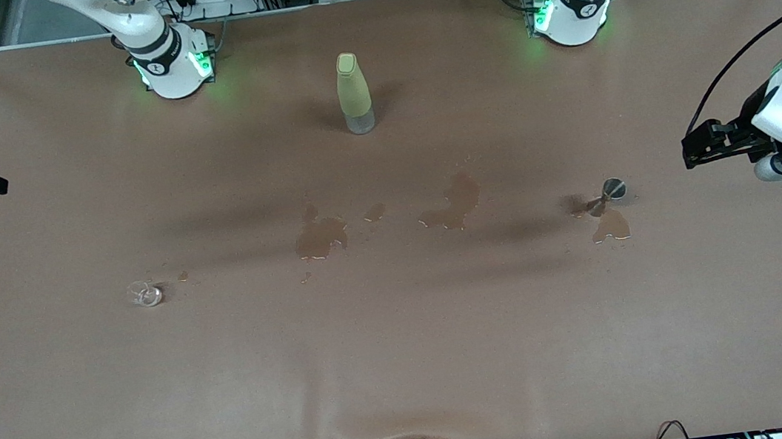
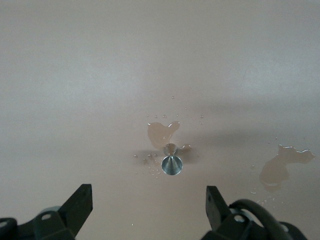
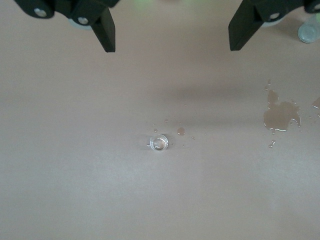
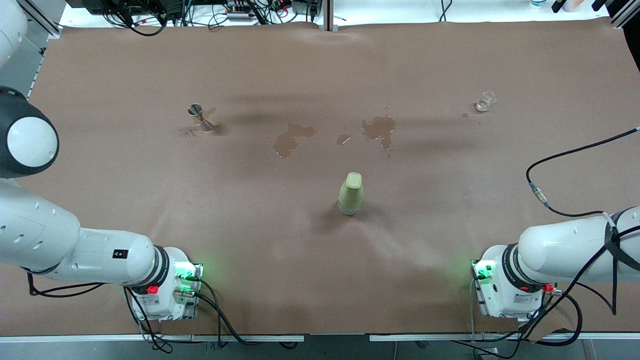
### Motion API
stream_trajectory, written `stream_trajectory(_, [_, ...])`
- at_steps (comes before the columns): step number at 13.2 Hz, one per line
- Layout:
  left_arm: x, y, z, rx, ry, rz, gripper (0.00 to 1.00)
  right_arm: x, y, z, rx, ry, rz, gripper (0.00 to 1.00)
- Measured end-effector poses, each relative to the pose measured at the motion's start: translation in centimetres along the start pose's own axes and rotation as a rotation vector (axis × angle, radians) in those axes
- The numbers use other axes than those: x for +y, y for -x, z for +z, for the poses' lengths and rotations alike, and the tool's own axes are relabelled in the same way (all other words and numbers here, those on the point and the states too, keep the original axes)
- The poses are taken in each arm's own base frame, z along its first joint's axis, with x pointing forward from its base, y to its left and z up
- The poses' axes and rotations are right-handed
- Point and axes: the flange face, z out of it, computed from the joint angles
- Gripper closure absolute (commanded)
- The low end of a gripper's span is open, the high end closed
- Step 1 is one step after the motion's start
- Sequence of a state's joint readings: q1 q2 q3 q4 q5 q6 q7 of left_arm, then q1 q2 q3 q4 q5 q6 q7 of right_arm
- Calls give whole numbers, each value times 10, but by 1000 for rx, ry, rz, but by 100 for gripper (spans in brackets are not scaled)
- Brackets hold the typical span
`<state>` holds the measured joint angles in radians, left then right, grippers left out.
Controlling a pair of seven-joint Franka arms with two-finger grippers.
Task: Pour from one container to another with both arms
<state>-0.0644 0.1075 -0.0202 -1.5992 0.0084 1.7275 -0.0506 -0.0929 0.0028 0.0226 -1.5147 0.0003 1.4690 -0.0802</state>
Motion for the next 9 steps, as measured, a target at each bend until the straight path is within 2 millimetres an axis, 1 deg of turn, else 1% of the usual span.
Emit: stream_trajectory(9, [0, 0, 0, 0, 0, 0, 0, 4, -5, 5, -4, 1, 7, 0])
